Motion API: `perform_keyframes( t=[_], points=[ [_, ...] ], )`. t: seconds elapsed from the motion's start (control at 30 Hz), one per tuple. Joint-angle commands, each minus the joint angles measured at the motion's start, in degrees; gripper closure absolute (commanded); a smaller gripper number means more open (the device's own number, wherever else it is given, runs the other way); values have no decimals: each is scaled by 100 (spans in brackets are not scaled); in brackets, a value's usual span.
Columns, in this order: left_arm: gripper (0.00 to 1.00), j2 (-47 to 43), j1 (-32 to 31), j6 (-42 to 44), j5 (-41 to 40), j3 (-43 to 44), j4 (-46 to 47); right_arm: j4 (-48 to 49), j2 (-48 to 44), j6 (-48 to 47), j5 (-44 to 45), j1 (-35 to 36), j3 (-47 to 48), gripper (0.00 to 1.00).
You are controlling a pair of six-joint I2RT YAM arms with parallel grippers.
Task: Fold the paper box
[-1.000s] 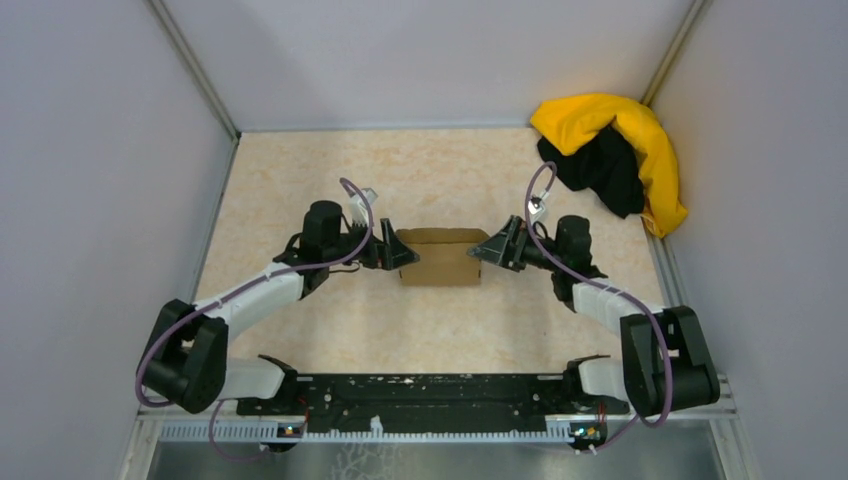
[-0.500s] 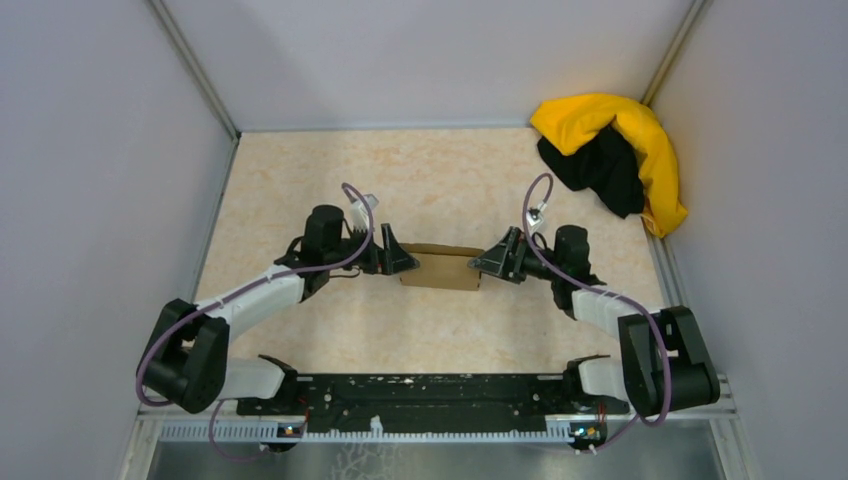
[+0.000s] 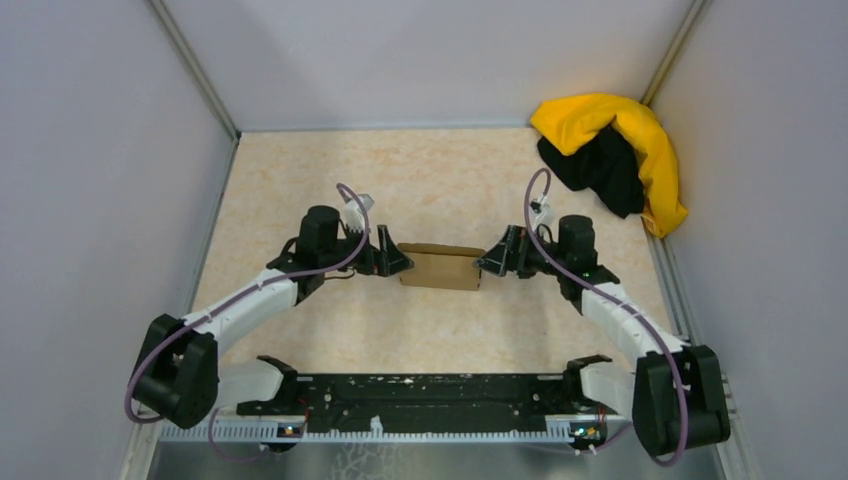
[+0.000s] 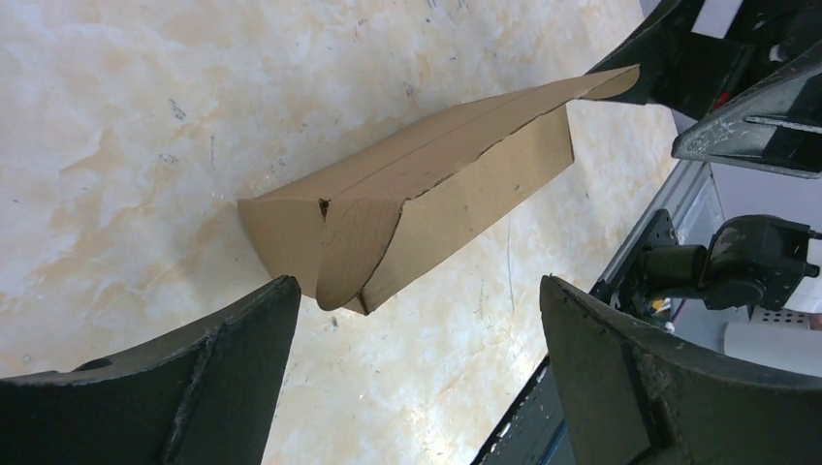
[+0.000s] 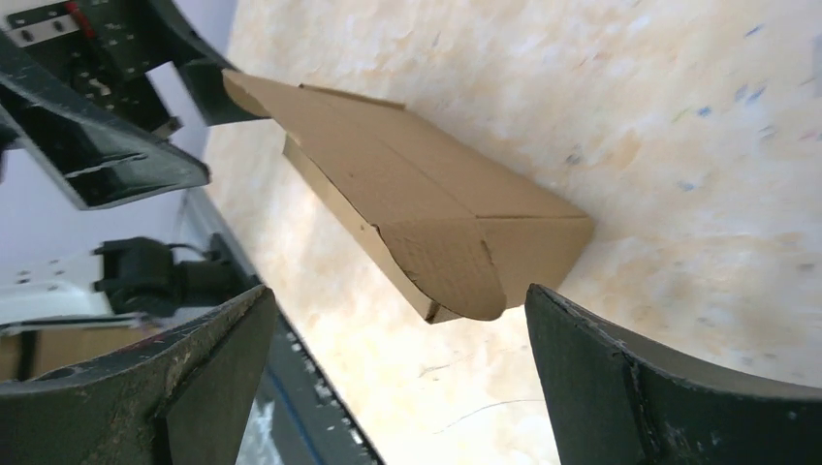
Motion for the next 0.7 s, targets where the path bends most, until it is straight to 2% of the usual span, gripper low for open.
perform_keyframes(
  t=[0.0, 0.07, 0.17, 0.33, 0.43, 0.47, 0.5, 0.57, 0.67],
  points=[
    [1, -301, -19, 205, -275, 308, -328, -1372, -708, -1141, 1078, 30, 583, 1],
    [1, -346, -22, 266, -425, 433, -514, -1799, -956, -1445, 1671, 78, 766, 2],
    [1, -368, -22, 461, -656, 740, -976, -2092, -1232, -1655, 2456, 200, 901, 11],
    [1, -299, -22, 707, -1331, 1251, -1651, -2754, -1200, -1984, 3912, 892, 1485, 18],
    [1, -231, -22, 752, -1503, 1602, -1880, -3090, -1122, -2059, 4301, 1101, 2030, 22],
    [1, -220, -22, 766, -1470, 1752, -1980, -3203, -1118, -2100, 4423, 1210, 2269, 18],
    [1, -222, -22, 790, -1462, 1925, -2070, -3287, -1102, -2136, 4739, 1339, 2493, 4],
    [1, -200, -22, 844, -1558, 2309, -2329, -3561, -926, -2175, 5346, 1550, 3235, 1],
    [1, -159, -21, 978, -1730, 2886, -2753, -3830, -440, -1690, 6157, 1599, 4235, 1]
  ],
)
